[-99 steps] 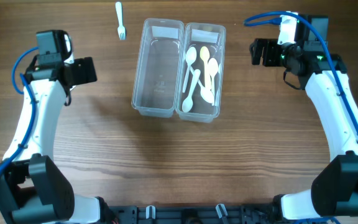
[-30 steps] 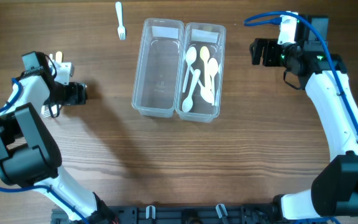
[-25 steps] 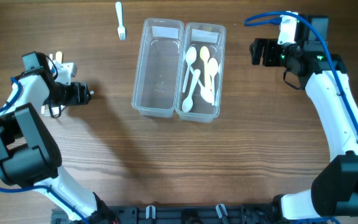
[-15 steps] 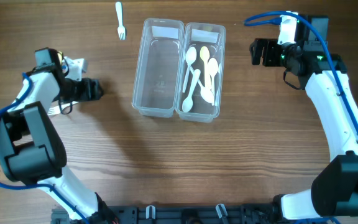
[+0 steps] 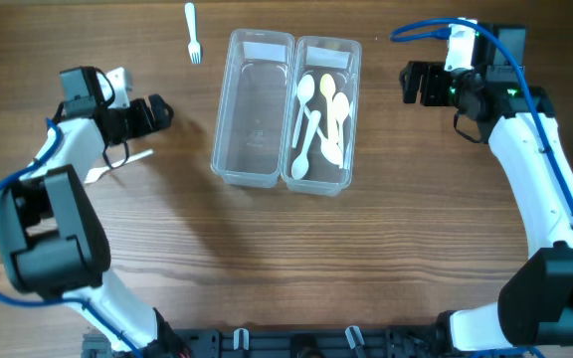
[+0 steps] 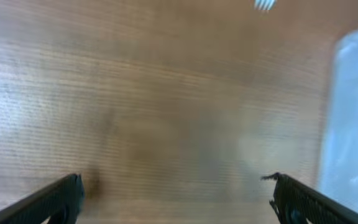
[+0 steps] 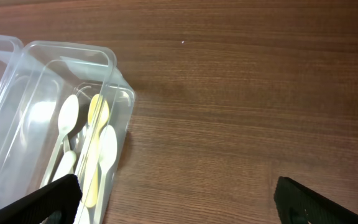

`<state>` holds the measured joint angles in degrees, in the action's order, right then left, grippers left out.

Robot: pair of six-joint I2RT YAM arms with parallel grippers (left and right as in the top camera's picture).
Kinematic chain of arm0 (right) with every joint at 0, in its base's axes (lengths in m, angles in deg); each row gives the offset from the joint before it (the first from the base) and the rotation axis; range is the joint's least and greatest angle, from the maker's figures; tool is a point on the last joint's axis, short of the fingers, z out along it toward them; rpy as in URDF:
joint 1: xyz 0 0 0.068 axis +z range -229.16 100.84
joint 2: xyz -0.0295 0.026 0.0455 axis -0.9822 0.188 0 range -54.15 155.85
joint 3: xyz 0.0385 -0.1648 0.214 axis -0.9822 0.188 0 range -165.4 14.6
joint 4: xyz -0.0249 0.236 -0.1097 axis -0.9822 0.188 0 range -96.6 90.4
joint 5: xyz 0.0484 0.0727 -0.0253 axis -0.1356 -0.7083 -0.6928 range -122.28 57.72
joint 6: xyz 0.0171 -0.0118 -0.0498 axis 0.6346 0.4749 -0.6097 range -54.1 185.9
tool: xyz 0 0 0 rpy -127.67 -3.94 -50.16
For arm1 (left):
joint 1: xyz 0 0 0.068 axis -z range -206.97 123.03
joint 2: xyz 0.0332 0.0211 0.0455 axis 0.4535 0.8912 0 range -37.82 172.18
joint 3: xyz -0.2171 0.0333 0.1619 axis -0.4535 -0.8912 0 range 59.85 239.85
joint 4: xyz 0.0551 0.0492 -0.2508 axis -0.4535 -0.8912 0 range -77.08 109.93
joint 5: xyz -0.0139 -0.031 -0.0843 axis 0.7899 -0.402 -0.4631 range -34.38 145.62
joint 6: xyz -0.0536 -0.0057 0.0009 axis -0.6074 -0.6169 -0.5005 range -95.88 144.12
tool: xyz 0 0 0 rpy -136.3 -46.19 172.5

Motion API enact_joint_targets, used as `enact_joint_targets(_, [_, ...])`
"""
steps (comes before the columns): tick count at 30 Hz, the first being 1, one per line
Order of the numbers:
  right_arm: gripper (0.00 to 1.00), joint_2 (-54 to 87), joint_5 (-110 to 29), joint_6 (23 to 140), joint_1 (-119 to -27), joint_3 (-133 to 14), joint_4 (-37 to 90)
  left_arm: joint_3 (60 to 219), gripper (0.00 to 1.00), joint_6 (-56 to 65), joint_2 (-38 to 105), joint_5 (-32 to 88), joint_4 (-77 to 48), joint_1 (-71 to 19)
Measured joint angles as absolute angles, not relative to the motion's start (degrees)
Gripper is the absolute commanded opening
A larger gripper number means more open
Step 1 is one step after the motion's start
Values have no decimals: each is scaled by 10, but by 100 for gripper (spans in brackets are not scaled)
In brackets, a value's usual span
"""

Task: Pack container
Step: 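Return the left gripper to the fork pile and grasp a white fork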

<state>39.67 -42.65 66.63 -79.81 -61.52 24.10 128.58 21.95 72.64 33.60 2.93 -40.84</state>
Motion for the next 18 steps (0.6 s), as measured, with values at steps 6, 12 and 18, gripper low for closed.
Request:
enact_joint_targets(6, [100,397,-426,666,-798,-615,241,1290,94,1,587,339,1,-436])
enact_joint_targets(12, [100,397,-426,666,-798,-615,241,1294,96,-285,538,509,-243,-466])
enact_joint_targets(18, [100,397,-426,666,-798,-615,241,1288,96,-443,551,627,-287,-467])
